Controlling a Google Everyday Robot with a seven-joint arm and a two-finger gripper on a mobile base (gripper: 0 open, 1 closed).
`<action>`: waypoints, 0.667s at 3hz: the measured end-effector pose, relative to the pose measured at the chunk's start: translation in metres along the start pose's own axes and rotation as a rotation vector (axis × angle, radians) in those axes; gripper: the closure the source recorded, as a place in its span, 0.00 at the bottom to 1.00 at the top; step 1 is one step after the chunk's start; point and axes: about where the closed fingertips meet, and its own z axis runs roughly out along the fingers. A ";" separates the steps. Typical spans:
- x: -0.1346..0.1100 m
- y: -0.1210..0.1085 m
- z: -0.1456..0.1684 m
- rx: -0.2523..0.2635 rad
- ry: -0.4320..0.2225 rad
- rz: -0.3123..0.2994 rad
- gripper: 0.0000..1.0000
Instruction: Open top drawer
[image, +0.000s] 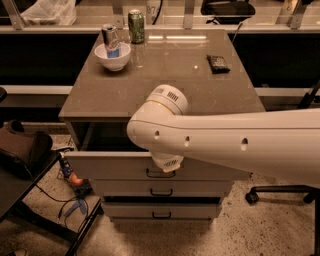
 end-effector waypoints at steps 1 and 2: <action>0.027 -0.020 0.001 0.073 0.016 0.015 1.00; 0.047 -0.034 0.010 0.124 0.007 0.039 1.00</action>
Offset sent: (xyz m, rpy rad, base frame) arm 0.0722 -0.0565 0.0045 0.0663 -0.1879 -0.0316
